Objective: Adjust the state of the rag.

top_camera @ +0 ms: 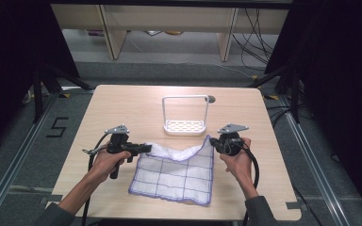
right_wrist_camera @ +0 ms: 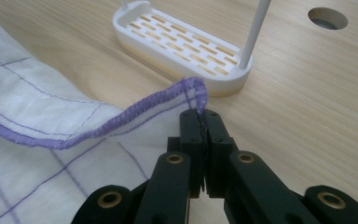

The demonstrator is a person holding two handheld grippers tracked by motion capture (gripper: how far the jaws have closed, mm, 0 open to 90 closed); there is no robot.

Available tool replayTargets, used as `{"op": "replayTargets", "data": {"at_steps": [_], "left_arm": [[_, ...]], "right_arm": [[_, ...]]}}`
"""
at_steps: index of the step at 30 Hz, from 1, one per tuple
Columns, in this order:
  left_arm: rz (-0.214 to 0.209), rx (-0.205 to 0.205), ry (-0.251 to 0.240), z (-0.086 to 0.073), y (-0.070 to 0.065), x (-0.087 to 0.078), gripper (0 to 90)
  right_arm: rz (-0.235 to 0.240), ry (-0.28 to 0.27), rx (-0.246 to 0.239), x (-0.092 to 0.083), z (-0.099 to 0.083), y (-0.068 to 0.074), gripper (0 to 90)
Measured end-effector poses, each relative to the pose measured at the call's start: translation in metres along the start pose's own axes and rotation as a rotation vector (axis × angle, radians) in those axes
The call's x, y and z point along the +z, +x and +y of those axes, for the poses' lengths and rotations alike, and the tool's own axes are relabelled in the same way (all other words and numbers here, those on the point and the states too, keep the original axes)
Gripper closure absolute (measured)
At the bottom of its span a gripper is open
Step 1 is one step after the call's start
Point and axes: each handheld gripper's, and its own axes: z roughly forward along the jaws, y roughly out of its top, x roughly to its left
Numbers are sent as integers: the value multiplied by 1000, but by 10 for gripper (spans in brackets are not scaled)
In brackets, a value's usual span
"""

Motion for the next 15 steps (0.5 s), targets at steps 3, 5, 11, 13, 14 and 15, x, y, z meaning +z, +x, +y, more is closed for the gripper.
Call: {"op": "replayTargets", "data": {"at_steps": [3,5,11,13,14,15], "left_arm": [[15,-13,5,0,9,5,851],[31,-35,6,-2,16,8,839],[59,-90,-9,-10,33,18,772],[66,-88,-5,-11,35,18,719],[71,-103,0,-14,37,18,666],[82,-103,-1,-15,37,18,644]], "right_arm": [[-32,42,9,14,1,-4,890],[-46,65,7,22,0,-8,889],[-81,100,37,37,-6,-13,856],[-88,100,22,38,-6,-13,838],[-93,122,22,41,-7,-13,808],[-97,127,18,42,-7,-13,792]]}}
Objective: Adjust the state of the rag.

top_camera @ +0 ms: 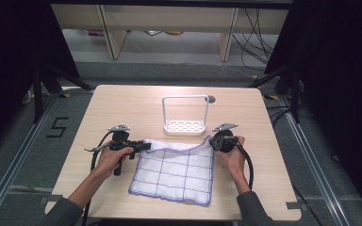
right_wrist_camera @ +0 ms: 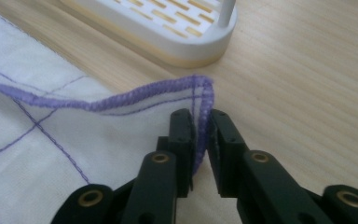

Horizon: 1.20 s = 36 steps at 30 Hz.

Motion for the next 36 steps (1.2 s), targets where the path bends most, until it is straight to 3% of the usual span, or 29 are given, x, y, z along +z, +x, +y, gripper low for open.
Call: {"op": "replayTargets", "data": {"at_steps": [2,5,8,10,11,12,17,19,23,25,26,29,30,33,34,36], "left_arm": [[17,-3,13,-2,0,-1,554],[31,16,26,-2,-1,-9,449],[43,8,19,-3,-5,-21,351],[47,37,28,-7,-10,-29,345],[51,62,38,-10,-14,-33,346],[53,86,46,-14,-19,-37,348],[30,164,89,-42,-41,-56,347],[22,181,94,-54,-48,-65,352],[41,201,101,-73,-57,-78,353],[57,227,111,-79,-61,-81,345],[79,219,110,-82,-64,-81,346],[69,240,116,-87,-69,-79,350],[72,229,124,-88,-72,-78,352],[72,260,164,-92,-74,-73,353],[72,252,161,-93,-75,-71,354],[74,266,170,-94,-74,-69,362]], "right_arm": [[-16,21,17,1,0,1,705],[-46,30,8,-3,-1,0,654],[-60,35,12,-14,0,0,603],[-52,22,22,-22,-2,0,593],[-50,20,2,-28,-4,2,586],[-40,18,13,-34,-5,6,581],[46,-4,-45,-62,-24,32,549],[109,-7,-39,-71,-35,45,541],[161,-5,-43,-80,-52,64,523],[177,12,-50,-85,-60,77,513],[182,4,-54,-87,-63,82,507],[186,1,-94,-95,-70,95,489],[192,5,-109,-97,-73,98,483],[200,13,-98,-98,-82,101,469],[212,27,-92,-99,-86,103,467],[218,23,-118,-97,-91,104,465]]}}
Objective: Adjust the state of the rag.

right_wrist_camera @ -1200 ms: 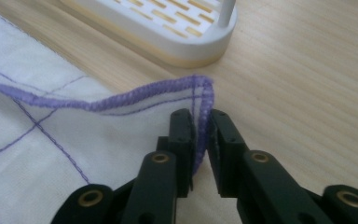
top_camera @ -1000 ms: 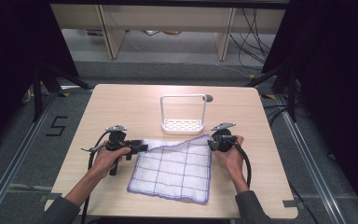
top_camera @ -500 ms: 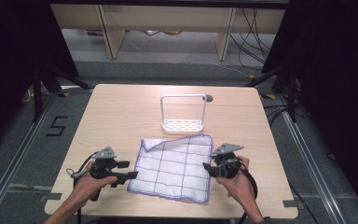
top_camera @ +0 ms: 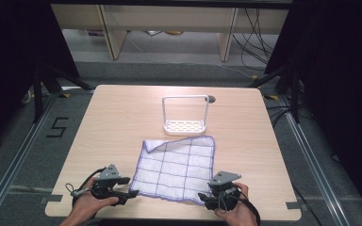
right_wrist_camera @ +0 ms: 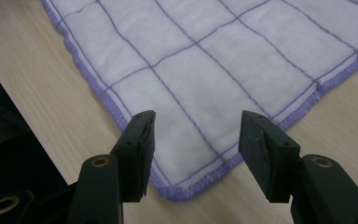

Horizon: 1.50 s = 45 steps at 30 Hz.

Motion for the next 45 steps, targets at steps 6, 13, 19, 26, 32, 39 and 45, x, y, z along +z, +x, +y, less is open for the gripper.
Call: {"op": "replayTargets", "data": {"at_steps": [6,13,19,26,32,39,45], "left_arm": [[-8,26,16,0,-1,7,401],[28,102,51,3,-1,9,568],[-6,136,50,3,-9,12,821],[-82,164,10,4,-33,1,849],[-144,226,64,-2,-56,4,845],[-129,173,48,-5,-50,-3,681],[-41,106,-24,4,-38,-8,409]], "right_arm": [[-26,50,-5,3,-9,7,454],[-29,82,-29,10,-12,13,577],[-16,78,-73,7,-14,9,848],[-27,47,-86,-18,-11,3,875],[-28,55,-76,-29,-25,7,875],[-14,58,-39,-29,-32,10,756],[-54,-34,-1,-35,-27,3,529]]}}
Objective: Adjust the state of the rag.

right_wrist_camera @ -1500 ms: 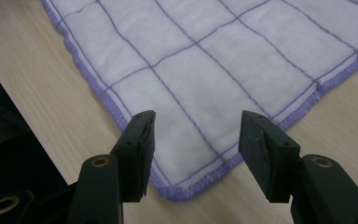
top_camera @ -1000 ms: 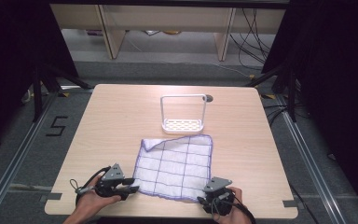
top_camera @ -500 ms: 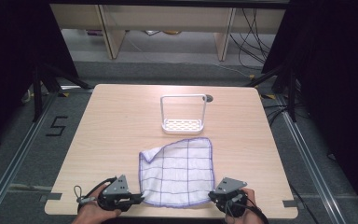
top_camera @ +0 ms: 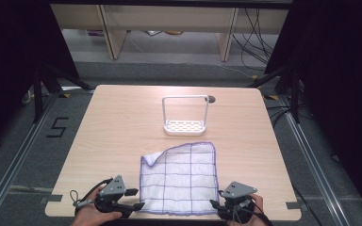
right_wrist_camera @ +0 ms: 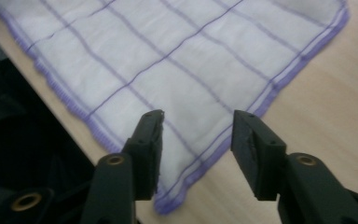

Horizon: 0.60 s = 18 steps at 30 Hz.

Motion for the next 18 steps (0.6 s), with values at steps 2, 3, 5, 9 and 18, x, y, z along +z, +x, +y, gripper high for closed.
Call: {"op": "replayTargets", "data": {"at_steps": [2,3,5,9,18], "left_arm": [[35,33,-1,8,7,1,369],[51,10,-25,11,9,5,363],[100,47,-9,19,21,11,333],[174,78,-10,32,38,27,302],[212,118,-32,52,50,41,295]], "right_arm": [[-22,-21,10,1,3,-4,494],[-26,-36,8,2,4,-7,481],[-29,-45,31,5,8,-11,479],[-26,-54,0,12,11,-16,467],[-15,-66,26,14,11,-16,463]]}}
